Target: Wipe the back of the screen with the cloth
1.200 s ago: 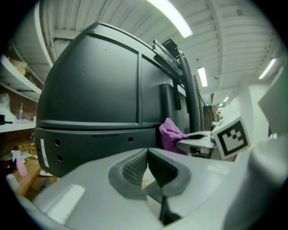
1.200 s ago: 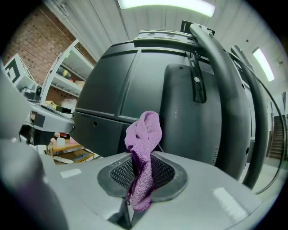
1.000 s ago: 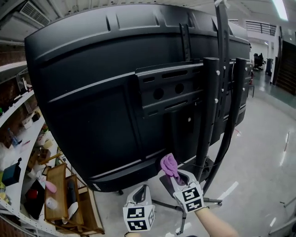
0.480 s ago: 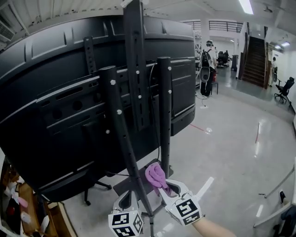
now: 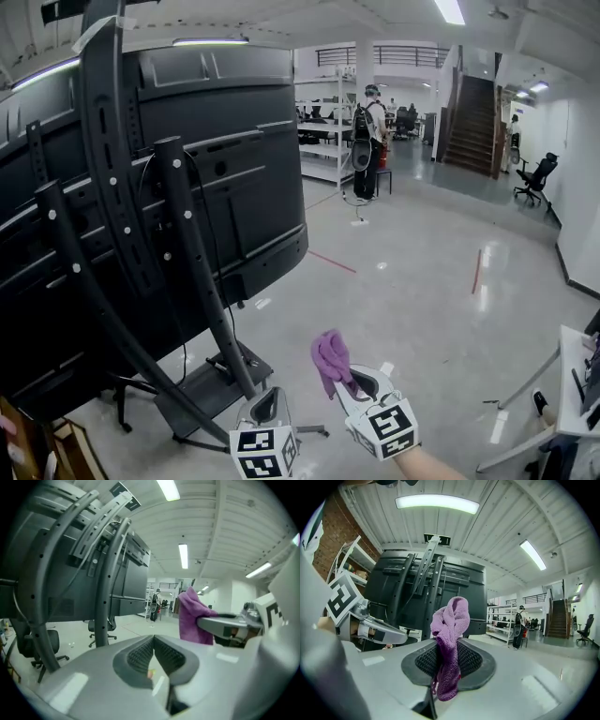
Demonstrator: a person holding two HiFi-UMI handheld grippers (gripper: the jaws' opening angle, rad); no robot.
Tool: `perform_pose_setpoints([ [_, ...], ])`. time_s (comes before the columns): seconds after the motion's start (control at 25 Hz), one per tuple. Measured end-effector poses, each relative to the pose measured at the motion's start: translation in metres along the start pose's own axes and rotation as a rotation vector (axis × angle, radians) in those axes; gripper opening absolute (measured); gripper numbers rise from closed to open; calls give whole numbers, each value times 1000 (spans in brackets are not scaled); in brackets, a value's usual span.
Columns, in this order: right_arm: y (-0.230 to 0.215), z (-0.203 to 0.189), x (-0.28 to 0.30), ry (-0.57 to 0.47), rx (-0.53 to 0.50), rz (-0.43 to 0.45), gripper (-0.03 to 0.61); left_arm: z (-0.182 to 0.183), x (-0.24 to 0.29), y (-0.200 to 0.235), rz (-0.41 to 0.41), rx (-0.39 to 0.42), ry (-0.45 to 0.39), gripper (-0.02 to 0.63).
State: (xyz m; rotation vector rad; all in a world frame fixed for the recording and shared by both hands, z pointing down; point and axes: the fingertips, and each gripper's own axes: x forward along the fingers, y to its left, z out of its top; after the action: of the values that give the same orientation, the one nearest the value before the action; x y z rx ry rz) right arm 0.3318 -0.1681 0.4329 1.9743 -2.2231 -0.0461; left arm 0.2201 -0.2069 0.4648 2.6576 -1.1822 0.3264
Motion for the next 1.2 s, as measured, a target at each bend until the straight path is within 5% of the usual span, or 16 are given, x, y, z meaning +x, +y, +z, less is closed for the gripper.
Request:
perform_pose_setpoints([
  [0.24, -59, 11, 18, -30, -46, 9, 63, 28, 58, -24, 4, 22, 14, 8],
  [0.52, -122, 62, 95, -75, -245, 71, 64, 80, 145, -17, 17, 15, 7, 8],
  [0.88, -177, 206, 234, -267, -460, 143, 64, 208, 229, 52, 123, 1, -120, 8],
  [1.04, -194, 296, 268, -328, -593, 115, 64, 276, 242, 55, 116, -31, -183, 8],
  [1.2, -226, 377, 297, -405, -620, 80, 64, 347, 258, 32, 118, 26, -233, 8],
])
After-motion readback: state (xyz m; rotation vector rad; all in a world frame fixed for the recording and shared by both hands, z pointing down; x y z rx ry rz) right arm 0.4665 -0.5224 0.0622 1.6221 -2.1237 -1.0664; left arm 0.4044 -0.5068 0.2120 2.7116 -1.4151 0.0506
